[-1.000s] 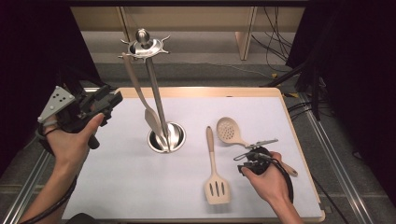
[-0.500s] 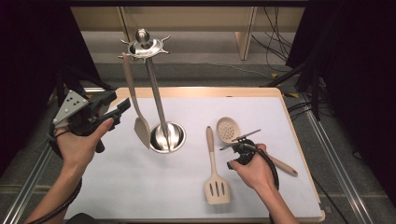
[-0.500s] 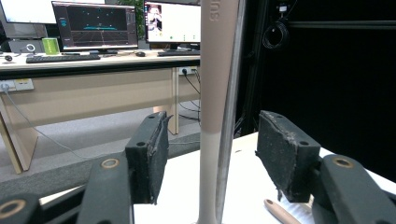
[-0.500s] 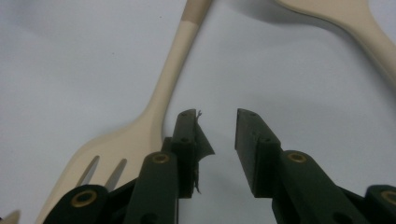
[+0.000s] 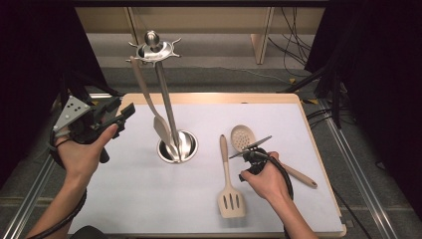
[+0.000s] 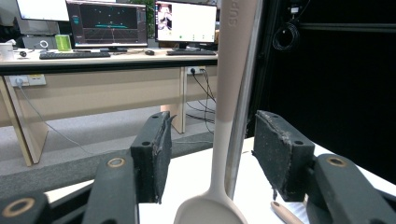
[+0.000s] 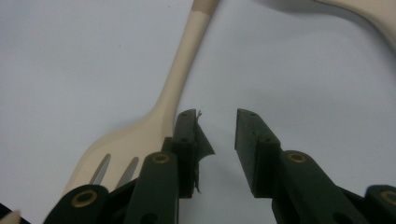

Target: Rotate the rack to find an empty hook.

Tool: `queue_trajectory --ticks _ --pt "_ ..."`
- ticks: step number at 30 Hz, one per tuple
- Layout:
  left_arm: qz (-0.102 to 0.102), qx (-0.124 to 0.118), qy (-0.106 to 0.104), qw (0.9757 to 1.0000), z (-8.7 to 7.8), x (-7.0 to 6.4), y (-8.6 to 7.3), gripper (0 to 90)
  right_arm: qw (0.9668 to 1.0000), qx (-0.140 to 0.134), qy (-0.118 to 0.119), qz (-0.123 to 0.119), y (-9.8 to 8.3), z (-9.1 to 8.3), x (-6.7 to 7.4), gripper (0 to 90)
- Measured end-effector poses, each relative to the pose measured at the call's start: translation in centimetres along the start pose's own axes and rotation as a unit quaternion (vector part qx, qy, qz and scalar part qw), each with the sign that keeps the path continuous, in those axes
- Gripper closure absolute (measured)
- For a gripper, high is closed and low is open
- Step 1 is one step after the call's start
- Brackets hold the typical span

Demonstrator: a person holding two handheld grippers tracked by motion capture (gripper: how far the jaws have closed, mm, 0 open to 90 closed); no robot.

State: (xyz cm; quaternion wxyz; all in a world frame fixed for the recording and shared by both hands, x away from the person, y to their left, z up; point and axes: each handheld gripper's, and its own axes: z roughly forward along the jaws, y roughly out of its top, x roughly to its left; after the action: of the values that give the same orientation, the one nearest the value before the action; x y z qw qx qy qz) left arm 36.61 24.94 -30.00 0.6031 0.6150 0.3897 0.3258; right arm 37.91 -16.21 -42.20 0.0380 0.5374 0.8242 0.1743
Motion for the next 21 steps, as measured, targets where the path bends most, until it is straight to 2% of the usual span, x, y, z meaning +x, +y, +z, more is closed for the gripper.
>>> queue_trajectory --ticks 1,4,5,7,10,12,14,16,17,18,19,20,21 --pt "0.000 -0.001 0.000 1.0000 0.0 0.0 0.0 46.0 0.9996 0.004 0.011 0.026 0.2 0.0 0.3 70.1" --pt "0.000 -0.004 -0.002 1.0000 0.2 0.0 0.1 46.0 0.9988 0.017 0.012 0.045 0.5 0.1 0.5 70.7" --pt "0.000 -0.003 -0.003 1.0000 0.2 0.1 0.1 46.1 0.9990 0.017 0.012 0.040 0.5 0.2 0.3 70.7" --pt "-0.002 -0.002 -0.004 1.0000 0.3 0.1 0.0 46.5 0.9987 0.021 0.016 0.043 0.6 0.5 0.4 71.0" --pt "-0.003 0.003 -0.002 1.0000 0.2 0.2 -0.2 46.6 0.9981 0.040 0.024 0.039 0.9 1.3 0.5 71.1" --pt "-0.002 0.004 0.000 1.0000 0.1 0.2 -0.2 46.6 0.9979 0.039 0.018 0.049 1.0 2.0 0.8 71.1" --pt "-0.003 0.004 0.005 1.0000 -0.1 0.3 -0.1 46.5 0.9975 0.051 0.023 0.043 1.2 2.3 0.8 71.1" --pt "-0.005 0.004 0.005 1.0000 -0.2 0.2 -0.1 46.5 0.9973 0.051 0.028 0.044 1.4 2.6 1.1 71.0" --pt "-0.005 0.003 0.004 1.0000 -0.2 0.1 0.0 46.4 0.9979 0.048 0.022 0.038 1.4 2.7 1.1 70.8" --pt "-0.005 0.002 0.004 1.0000 -0.2 0.0 0.0 46.4 0.9969 0.055 0.026 0.050 1.5 2.8 1.3 70.6" --pt "-0.004 0.002 0.003 1.0000 -0.2 0.0 0.1 46.4 0.9972 0.056 0.023 0.044 1.6 2.9 1.2 70.1" --pt "-0.004 0.002 0.002 1.0000 -0.2 -0.1 0.1 46.4 0.9962 0.063 0.026 0.054 1.6 2.9 1.3 69.4" --pt "-0.005 0.001 0.001 1.0000 -0.3 -0.1 0.0 46.4 0.9965 0.063 0.027 0.048 1.7 3.0 1.3 68.5"
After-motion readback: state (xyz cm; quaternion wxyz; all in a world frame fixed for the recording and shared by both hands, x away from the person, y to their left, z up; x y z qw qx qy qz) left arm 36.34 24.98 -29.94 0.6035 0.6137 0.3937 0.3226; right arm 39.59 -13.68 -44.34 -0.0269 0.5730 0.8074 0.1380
